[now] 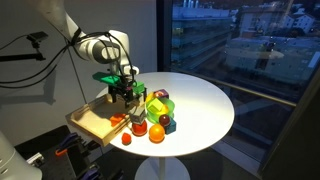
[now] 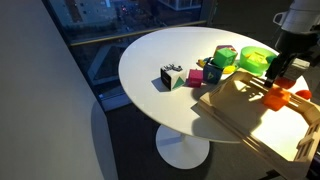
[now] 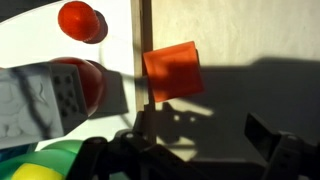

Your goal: Move the orange toy block from the box into the bowl

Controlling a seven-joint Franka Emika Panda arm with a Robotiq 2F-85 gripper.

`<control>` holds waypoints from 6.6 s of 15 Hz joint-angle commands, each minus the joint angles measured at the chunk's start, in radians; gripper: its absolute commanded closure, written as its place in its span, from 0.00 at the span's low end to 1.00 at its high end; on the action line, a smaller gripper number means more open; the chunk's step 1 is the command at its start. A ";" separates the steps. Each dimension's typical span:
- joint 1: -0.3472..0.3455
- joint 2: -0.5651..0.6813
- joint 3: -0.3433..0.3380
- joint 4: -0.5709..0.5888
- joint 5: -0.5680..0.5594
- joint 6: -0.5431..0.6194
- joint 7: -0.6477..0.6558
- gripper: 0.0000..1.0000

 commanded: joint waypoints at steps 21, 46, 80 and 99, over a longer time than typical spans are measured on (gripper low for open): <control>-0.015 0.022 -0.015 -0.125 -0.111 0.188 -0.145 0.00; 0.007 -0.048 -0.004 -0.200 -0.224 0.275 -0.085 0.00; 0.020 -0.015 -0.003 -0.199 -0.347 0.286 0.057 0.00; 0.016 -0.031 -0.008 -0.192 -0.393 0.278 0.134 0.74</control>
